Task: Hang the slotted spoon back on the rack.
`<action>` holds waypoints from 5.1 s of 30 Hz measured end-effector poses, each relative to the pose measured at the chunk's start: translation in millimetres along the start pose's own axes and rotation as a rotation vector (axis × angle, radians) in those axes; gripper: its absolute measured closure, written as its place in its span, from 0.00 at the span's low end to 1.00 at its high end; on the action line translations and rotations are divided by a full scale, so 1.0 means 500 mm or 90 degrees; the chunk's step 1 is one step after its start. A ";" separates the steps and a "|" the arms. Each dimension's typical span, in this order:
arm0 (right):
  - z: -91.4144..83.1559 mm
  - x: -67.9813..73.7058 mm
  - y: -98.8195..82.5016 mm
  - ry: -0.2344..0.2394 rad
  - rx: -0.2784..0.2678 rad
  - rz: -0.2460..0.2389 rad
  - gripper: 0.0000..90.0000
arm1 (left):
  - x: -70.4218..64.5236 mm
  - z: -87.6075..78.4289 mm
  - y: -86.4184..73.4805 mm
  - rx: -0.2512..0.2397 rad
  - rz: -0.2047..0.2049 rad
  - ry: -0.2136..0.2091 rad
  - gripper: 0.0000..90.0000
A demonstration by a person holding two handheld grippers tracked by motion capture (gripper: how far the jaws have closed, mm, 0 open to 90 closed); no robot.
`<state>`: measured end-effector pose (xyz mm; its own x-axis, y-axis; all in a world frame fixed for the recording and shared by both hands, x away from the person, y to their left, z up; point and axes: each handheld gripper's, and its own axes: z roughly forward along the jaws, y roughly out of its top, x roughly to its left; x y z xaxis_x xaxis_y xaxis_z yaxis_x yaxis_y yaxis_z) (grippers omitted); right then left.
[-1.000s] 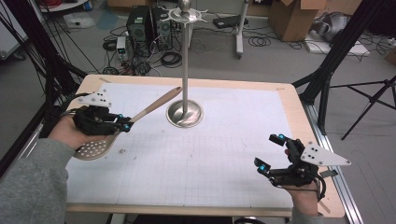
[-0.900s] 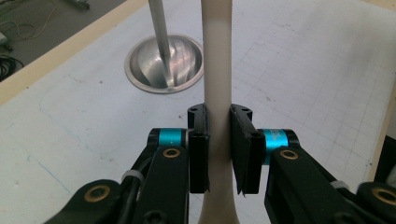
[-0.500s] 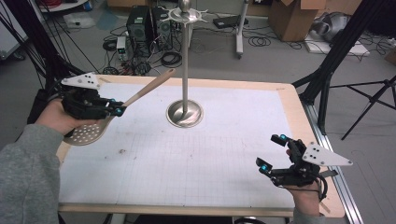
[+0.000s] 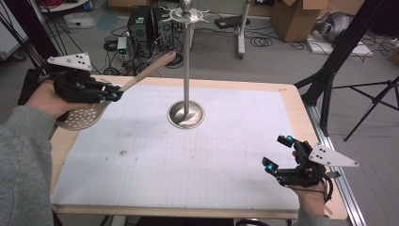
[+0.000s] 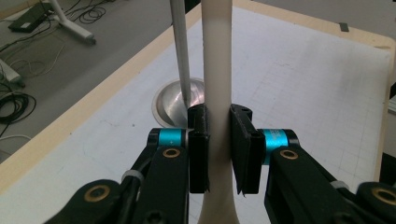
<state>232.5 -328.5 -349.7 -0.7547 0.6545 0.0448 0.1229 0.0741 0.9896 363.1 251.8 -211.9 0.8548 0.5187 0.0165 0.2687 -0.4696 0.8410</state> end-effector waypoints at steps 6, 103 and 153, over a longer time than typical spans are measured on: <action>-0.005 -0.006 -0.002 -0.006 -0.005 0.001 0.09 | 0.006 -0.010 0.019 -0.007 0.014 -0.010 0.87; -0.056 -0.036 -0.011 -0.035 -0.025 0.024 0.09 | 0.062 0.149 0.078 0.026 -0.005 0.048 0.87; -0.073 -0.038 -0.013 -0.040 -0.031 0.026 0.09 | 0.046 0.284 0.095 -0.023 0.015 0.075 0.65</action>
<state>222.4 -368.8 -352.0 -0.7072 0.7027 0.0773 0.1201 0.0117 0.9927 458.7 139.9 -248.3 0.8016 0.5897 0.0979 0.2316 -0.4574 0.8586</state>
